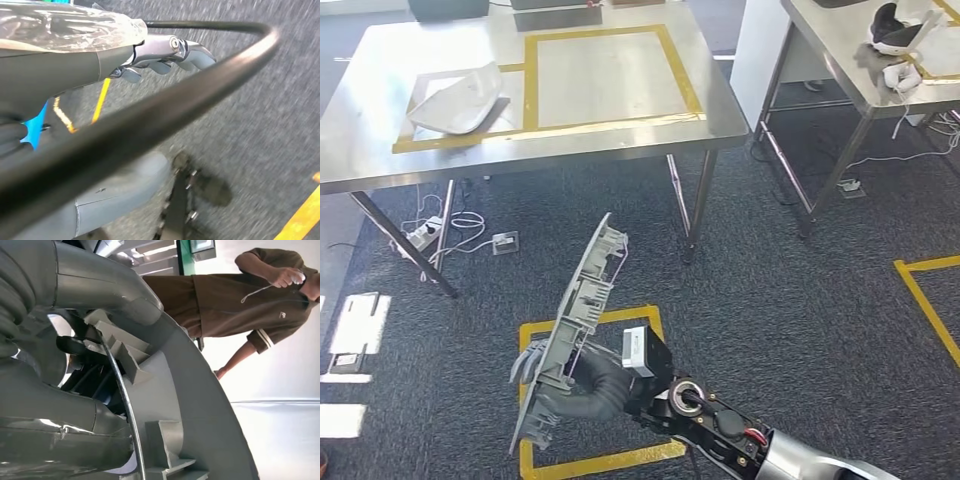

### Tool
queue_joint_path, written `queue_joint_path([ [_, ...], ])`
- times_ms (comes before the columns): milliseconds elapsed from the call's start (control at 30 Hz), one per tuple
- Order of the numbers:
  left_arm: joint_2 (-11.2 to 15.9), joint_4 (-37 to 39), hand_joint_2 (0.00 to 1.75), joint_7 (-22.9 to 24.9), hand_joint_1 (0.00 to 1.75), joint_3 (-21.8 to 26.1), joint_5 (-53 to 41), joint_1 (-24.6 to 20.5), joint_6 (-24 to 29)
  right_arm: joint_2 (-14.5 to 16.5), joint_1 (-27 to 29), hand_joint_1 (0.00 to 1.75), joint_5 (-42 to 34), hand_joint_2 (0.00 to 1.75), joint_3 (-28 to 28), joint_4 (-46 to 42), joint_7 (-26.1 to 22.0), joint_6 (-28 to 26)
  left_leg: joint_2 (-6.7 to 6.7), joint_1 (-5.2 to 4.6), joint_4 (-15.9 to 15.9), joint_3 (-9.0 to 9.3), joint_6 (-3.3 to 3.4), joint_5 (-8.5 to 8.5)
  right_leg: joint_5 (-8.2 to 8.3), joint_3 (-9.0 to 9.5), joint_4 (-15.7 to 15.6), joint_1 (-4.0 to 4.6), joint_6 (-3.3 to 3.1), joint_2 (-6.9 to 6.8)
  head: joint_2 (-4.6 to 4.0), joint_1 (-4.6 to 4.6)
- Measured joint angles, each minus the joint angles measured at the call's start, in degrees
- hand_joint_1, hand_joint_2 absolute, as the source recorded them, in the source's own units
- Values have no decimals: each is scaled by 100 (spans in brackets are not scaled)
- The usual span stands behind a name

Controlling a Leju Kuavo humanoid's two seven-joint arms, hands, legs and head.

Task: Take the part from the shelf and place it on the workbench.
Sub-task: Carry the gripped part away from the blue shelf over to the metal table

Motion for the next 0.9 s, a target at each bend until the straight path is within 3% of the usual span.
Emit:
queue_joint_path([
  [67, 13, 0, 175, -1, 0, -1, 0, -15, 0, 0, 3, 175, -2, 175, -13, -5, 0, 2, 5, 9, 156, -45, -42, -99, 4, 90, -104, -34, -56, 31, 0, -41],
  [100, 19, 0, 175, -2, 0, -1, -1, -21, -1, 0, 2, 175, -3, 175, -18, -8, -1, 3, -5, 12, 428, -183, -56, -216, 0, 142, -151, -51, -88, 36, 0, -72],
  [167, 23, 0, 175, -3, 0, -1, 0, -22, -2, -2, 3, 175, -2, 175, -27, -8, 1, 3, -20, 19, 1236, -678, -81, -484, -38, 194, -171, -40, -135, 40, 0, -120],
  [200, 25, 0, 175, -4, 0, -1, 0, -14, -2, -2, 8, 175, -1, 175, -29, -8, 1, 1, -22, 23, 1561, -919, -97, -536, -65, 218, -171, -37, -145, 51, 0, -127],
  [233, 26, 0, 175, -3, 0, -1, 0, -4, -2, -3, 12, 175, 0, 175, -30, -8, 1, -1, -22, 27, 1696, -1071, -111, -476, -96, 251, -171, -39, -144, 70, 0, -128],
  [267, 28, 0, 175, -3, 0, -1, 0, 4, -2, -3, 15, 175, 0, 175, -31, -8, 0, -3, -22, 33, 1591, -1104, -122, -291, -132, 293, -168, -48, -132, 95, 0, -130],
  [333, 35, 7, 175, -9, 0, -7, -18, 22, 26, -3, 18, 175, -2, 175, -32, -8, -1, -14, -49, 47, 851, -869, -140, 251, -224, 379, -155, -68, -84, 149, 0, -129],
  [400, 50, 10, 175, 9, 0, -11, -9, 30, 29, -3, 18, 175, -3, 175, -42, -13, -10, -21, -97, 32, 234, -615, -111, 499, -312, 406, -133, -59, -13, 203, 0, -165],
  [500, 66, 2, 175, 39, 0, -9, 27, 23, 9, -3, 18, 175, -2, 175, -68, -19, -24, -14, -110, -5, 115, -538, 28, 424, -373, 424, -156, -49, 78, 246, 0, -167],
  [567, 68, 2, 175, 38, 0, -8, 36, 17, 16, -3, 17, 175, -2, 175, -82, -25, -29, -5, -88, 7, 69, -473, 112, 394, -474, 400, -22, -58, 127, 187, 0, -136],
  [633, 58, 2, 175, 31, 0, -8, 43, 14, 20, -3, 13, 175, -3, 175, -97, -27, -37, -3, -51, 21, 34, -383, 183, 347, -746, 102, 603, -56, 154, 97, 0, -90],
  [700, 41, 2, 175, 28, 0, -8, 50, 15, 23, -8, 19, 175, -6, 175, -115, -26, -45, -14, -21, 18, 32, -302, 211, 277, -996, -390, 1429, -50, 167, 66, 0, -57],
  [733, 32, 2, 175, 28, 0, -8, 55, 16, 24, -13, 26, 175, -8, 175, -124, -26, -48, -21, -11, 19, 32, -253, 209, 237, -982, -562, 1643, -51, 172, 61, 0, -50],
  [767, 24, 2, 175, 28, 0, -8, 59, 16, 26, -18, 31, 175, -9, 175, -131, -26, -50, -27, -7, 23, 32, -195, 199, 194, -843, -627, 1629, -52, 173, 53, 0, -43],
  [833, 12, 2, 175, 28, 0, -8, 61, 17, 28, -25, 34, 175, -11, 175, -140, -26, -53, -34, -3, 35, 31, -45, 159, 92, -286, -459, 971, -54, 161, 1, 0, -15],
  [867, 9, 2, 175, 28, 0, -8, 61, 15, 28, -27, 35, 175, -11, 175, -145, -25, -53, -39, -2, 29, 30, 16, 129, 43, -60, -328, 601, -38, 149, -46, 0, -8],
  [900, 10, 2, 175, 28, 0, -8, 60, 12, 27, -29, 35, 175, -11, 175, -154, -27, -55, -45, -2, 17, 32, 51, 96, 6, 66, -199, 288, -25, 126, -83, 0, -5],
])
